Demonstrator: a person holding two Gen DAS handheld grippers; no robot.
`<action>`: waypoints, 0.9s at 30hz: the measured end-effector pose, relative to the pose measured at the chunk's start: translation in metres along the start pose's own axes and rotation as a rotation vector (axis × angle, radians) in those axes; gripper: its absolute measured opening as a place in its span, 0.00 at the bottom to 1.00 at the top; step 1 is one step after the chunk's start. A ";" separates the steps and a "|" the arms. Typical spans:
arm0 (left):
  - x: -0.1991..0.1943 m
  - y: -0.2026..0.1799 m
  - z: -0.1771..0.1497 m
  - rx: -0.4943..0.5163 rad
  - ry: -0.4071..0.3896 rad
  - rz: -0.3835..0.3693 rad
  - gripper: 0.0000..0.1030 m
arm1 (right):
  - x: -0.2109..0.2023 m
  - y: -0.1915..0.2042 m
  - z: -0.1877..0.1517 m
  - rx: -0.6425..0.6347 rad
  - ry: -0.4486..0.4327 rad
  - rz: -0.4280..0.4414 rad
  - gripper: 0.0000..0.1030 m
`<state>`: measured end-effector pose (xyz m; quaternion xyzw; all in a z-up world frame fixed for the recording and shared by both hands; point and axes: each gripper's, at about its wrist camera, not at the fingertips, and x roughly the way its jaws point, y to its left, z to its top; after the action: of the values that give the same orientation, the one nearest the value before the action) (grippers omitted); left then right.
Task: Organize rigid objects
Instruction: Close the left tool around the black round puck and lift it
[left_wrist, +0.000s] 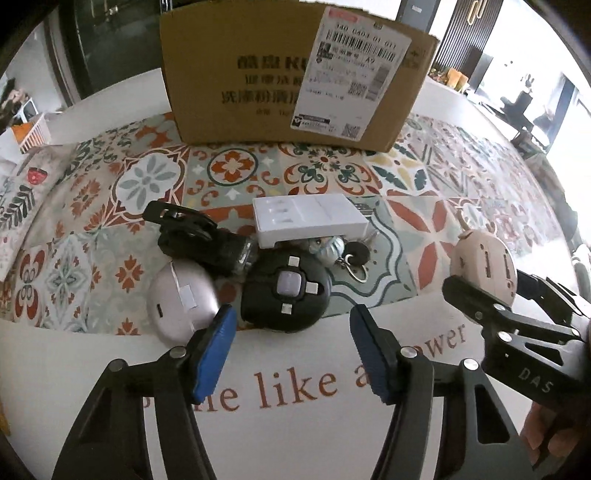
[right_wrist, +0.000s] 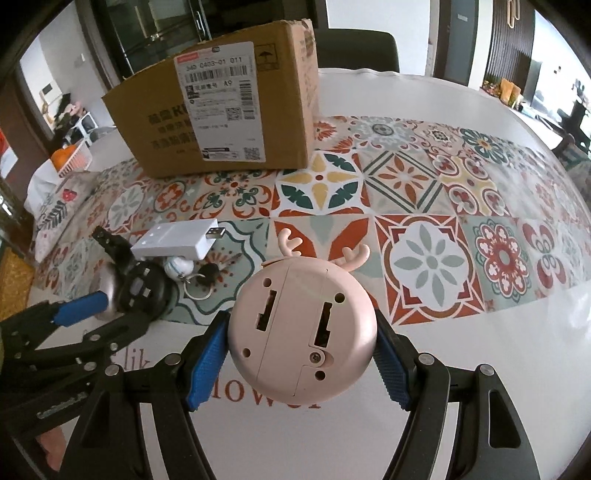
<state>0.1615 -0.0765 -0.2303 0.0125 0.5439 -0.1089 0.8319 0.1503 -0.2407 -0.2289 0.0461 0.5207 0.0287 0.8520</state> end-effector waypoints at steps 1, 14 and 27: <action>0.002 -0.001 0.001 0.002 0.002 0.000 0.60 | 0.001 -0.001 0.000 0.004 0.004 0.001 0.71; 0.028 0.004 0.010 -0.014 0.036 0.010 0.56 | 0.015 -0.001 0.005 0.021 0.023 0.019 0.71; 0.017 0.003 0.002 -0.025 0.021 -0.017 0.54 | 0.006 0.003 0.005 0.016 0.010 0.012 0.71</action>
<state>0.1707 -0.0769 -0.2451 -0.0013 0.5542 -0.1092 0.8252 0.1571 -0.2370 -0.2315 0.0559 0.5247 0.0297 0.8489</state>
